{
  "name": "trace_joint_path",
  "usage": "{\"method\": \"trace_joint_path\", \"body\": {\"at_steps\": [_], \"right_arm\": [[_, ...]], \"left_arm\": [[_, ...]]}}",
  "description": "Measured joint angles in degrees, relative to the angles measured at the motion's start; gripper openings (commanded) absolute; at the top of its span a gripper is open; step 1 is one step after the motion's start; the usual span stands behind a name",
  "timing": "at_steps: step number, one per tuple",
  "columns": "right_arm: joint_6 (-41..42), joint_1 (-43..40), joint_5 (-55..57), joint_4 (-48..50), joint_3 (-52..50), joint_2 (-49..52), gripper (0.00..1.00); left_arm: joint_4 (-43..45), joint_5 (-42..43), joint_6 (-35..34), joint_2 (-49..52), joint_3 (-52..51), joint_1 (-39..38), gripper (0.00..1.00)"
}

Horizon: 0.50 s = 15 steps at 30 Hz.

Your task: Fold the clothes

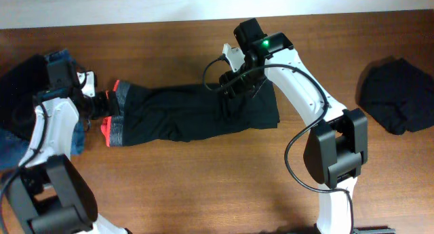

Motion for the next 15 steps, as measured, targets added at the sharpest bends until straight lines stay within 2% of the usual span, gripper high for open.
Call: {"method": "trace_joint_path", "body": {"at_steps": [5, 12, 15], "right_arm": [[0.0, 0.0, 0.0, 0.0, 0.0, 0.0, 0.64], [0.0, 0.0, 0.0, 0.0, 0.0, 0.0, 0.64], [0.0, 0.0, 0.0, 0.0, 0.0, 0.0, 0.63]], "left_arm": [[-0.1, 4.4, 0.2, 4.9, 0.0, 0.5, 0.99], [0.5, 6.3, 0.2, 10.4, 0.0, 0.5, 0.99], [0.8, 6.9, 0.3, 10.7, 0.1, 0.5, 0.71]]}}
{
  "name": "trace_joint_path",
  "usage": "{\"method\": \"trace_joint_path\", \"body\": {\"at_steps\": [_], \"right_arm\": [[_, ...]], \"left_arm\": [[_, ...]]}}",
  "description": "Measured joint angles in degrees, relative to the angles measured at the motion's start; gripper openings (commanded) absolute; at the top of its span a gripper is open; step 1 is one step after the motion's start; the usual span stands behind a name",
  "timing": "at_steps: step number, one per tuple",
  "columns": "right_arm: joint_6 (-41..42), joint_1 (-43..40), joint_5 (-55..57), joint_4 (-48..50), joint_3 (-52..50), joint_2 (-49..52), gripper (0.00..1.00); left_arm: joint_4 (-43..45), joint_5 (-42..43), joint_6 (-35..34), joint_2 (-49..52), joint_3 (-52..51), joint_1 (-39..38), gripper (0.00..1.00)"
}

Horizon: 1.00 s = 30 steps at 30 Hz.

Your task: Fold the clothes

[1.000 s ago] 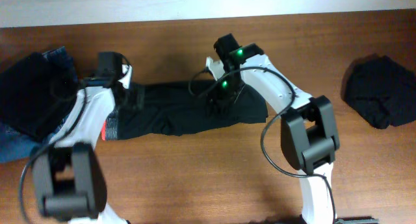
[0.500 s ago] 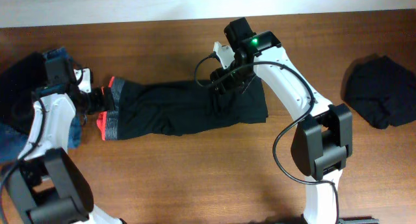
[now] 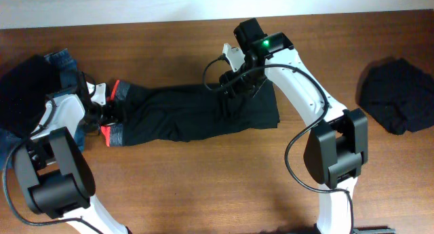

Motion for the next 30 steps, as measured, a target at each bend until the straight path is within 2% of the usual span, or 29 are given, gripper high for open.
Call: {"method": "trace_joint_path", "body": {"at_steps": [4, 7, 9, 15, 23, 30], "right_arm": [[0.0, 0.0, 0.0, 0.0, 0.0, 0.0, 0.59], [0.0, 0.0, 0.2, 0.0, 0.0, 0.0, 0.59], [0.0, -0.2, 0.3, -0.1, 0.0, 0.0, 0.59], [0.2, -2.7, 1.1, -3.4, 2.1, 0.0, 0.59], [1.4, -14.8, 2.4, -10.2, 7.1, -1.2, 0.62], [1.1, -25.0, 3.4, -14.1, 7.1, -1.3, 0.62]], "left_arm": [[0.1, 1.5, 0.4, 0.6, 0.0, 0.1, 0.28], [0.0, 2.8, 0.3, 1.1, 0.1, 0.0, 0.12], [-0.1, 3.3, 0.6, 1.1, 0.1, 0.0, 0.08], [0.0, 3.4, 0.5, 0.5, 0.1, 0.0, 0.08], [0.5, 2.7, 0.5, -8.5, 0.7, 0.1, 0.08], [0.8, -2.8, 1.3, -14.0, 2.1, 0.1, 0.08]]}}
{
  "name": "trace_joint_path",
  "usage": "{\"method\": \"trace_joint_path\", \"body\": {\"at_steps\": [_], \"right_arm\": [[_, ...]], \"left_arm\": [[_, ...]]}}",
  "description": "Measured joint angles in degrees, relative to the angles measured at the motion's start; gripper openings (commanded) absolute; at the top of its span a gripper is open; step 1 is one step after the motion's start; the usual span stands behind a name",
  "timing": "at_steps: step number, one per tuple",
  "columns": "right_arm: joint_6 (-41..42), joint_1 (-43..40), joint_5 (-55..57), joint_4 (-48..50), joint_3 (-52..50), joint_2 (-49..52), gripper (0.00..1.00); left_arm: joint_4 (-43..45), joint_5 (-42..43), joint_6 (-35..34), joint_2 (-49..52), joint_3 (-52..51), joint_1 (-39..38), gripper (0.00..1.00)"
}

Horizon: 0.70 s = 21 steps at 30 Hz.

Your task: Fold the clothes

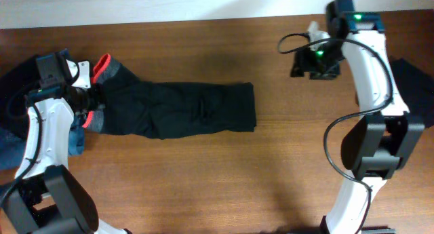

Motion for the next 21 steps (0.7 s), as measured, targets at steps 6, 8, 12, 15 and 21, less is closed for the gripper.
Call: {"method": "trace_joint_path", "body": {"at_steps": [6, 8, 12, 15, 21], "right_arm": [[-0.3, -4.5, 1.0, -0.7, -0.2, 0.0, 0.62], [-0.8, -4.9, 1.0, -0.7, -0.7, 0.0, 0.62], [-1.5, -4.9, 1.4, -0.9, -2.0, 0.0, 0.62], [-1.7, -4.9, 1.8, -0.9, -2.1, 0.0, 0.63], [-1.8, -4.9, 2.3, -1.6, -2.1, 0.0, 0.63]], "left_arm": [[-2.0, -2.5, 0.0, -0.6, 2.4, -0.1, 0.06], [-3.6, -3.0, 0.0, -0.6, 3.8, -0.5, 0.05], [-6.5, -3.7, -0.2, -0.6, 6.8, -3.8, 0.05], [-7.1, -3.9, -0.8, -0.7, 8.3, -8.9, 0.05], [-7.3, -4.1, -3.7, -0.8, 8.7, -20.0, 0.05]]}}
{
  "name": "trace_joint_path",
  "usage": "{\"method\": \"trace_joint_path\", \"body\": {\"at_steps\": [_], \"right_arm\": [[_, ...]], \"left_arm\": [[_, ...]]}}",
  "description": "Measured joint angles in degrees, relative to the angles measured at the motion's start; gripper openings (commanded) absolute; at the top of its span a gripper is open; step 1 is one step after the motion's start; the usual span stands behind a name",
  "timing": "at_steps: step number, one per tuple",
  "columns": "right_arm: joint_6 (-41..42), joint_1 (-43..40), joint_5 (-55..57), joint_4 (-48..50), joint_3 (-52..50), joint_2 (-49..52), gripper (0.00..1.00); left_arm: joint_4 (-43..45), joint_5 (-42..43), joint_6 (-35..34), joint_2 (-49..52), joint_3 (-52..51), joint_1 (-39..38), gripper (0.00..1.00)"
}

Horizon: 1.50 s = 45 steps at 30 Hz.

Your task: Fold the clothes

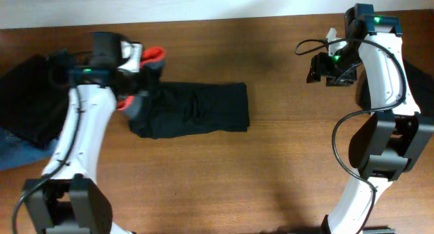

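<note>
A black garment (196,112) lies across the table's left middle, its hem end to the right. Its grey waistband with red-orange trim (154,56) is raised and bunched at the left end. My left gripper (135,81) is shut on that waistband, holding it up over the garment's left part. My right gripper (317,68) hangs over bare wood at the back right, well away from the garment. Its fingers are too dark and small to read.
A pile of black cloth (27,98) and blue denim (13,152) sits at the far left edge. Another dark garment (422,91) lies at the far right, mostly behind my right arm. The table (271,180) is brown wood.
My left gripper has moved to the right and back with the waistband, so the waist end now stands over the garment and the garment reaches less far left. My right gripper shifted slightly right.
At first the garment lay stretched out, with my right gripper on its right end and my left gripper at the waistband. By 0.7 s ago the garment lay further left, and the right gripper had let go and stood at the back right. Now the left holds the waistband further right.
</note>
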Motion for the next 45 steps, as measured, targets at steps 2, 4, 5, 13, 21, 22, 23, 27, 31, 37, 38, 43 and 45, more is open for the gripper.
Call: {"method": "trace_joint_path", "body": {"at_steps": [2, 4, 5, 13, 21, 22, 23, 27, 31, 37, 38, 43, 45], "right_arm": [[0.0, 0.0, 0.2, 0.0, 0.0, 0.0, 0.63], [0.0, 0.0, 0.2, 0.0, 0.0, 0.0, 0.64], [0.0, 0.0, 0.2, -0.1, 0.0, 0.0, 0.65], [-0.3, 0.0, 0.2, -2.3, 0.0, 0.0, 0.68], [-0.6, 0.0, 0.2, -2.8, 0.0, 0.0, 0.68], [-0.7, 0.0, 0.2, -2.8, 0.0, 0.0, 0.68], [-0.7, 0.0, 0.2, -2.9, 0.0, 0.0, 0.68], [-0.7, 0.0, 0.2, -2.9, 0.0, 0.0, 0.68], [-0.9, 0.0, 0.2, -2.9, 0.0, 0.0, 0.68], [-1.3, 0.0, 0.2, -2.9, 0.0, 0.0, 0.68], [-1.3, 0.0, 0.2, -2.9, 0.0, 0.0, 0.69], [-1.8, 0.0, -0.1, -3.1, 0.0, 0.0, 0.75], [-3.0, 0.2, -1.7, -3.5, 0.0, 0.0, 0.76]], "left_arm": [[0.1, 0.0, -0.8, 0.0, 0.0, -3.1, 0.05], [0.9, -0.1, -2.1, 0.0, 0.0, -7.0, 0.06], [1.4, -0.1, -2.4, 0.0, 0.0, -8.2, 0.05], [8.3, -1.7, -6.3, 0.3, 0.0, -18.5, 0.06], [11.0, -2.9, -10.4, 6.4, 0.2, -24.2, 0.06], [11.3, -3.0, -10.7, 7.1, 0.2, -24.7, 0.07], [11.6, -3.1, -10.9, 7.7, 0.2, -25.4, 0.10], [12.4, -3.1, -11.6, 8.9, 0.2, -27.5, 0.33], [13.4, -3.1, -11.9, 9.0, 0.2, -28.9, 0.71], [14.7, -2.5, -12.1, 9.0, 0.9, -29.2, 0.74], [14.7, -2.4, -12.1, 9.0, 1.4, -29.1, 0.74], [13.9, -1.8, -12.1, 8.6, 3.6, -25.8, 0.74], [12.0, -1.8, -12.1, 8.1, 3.7, -23.1, 0.74]]}}
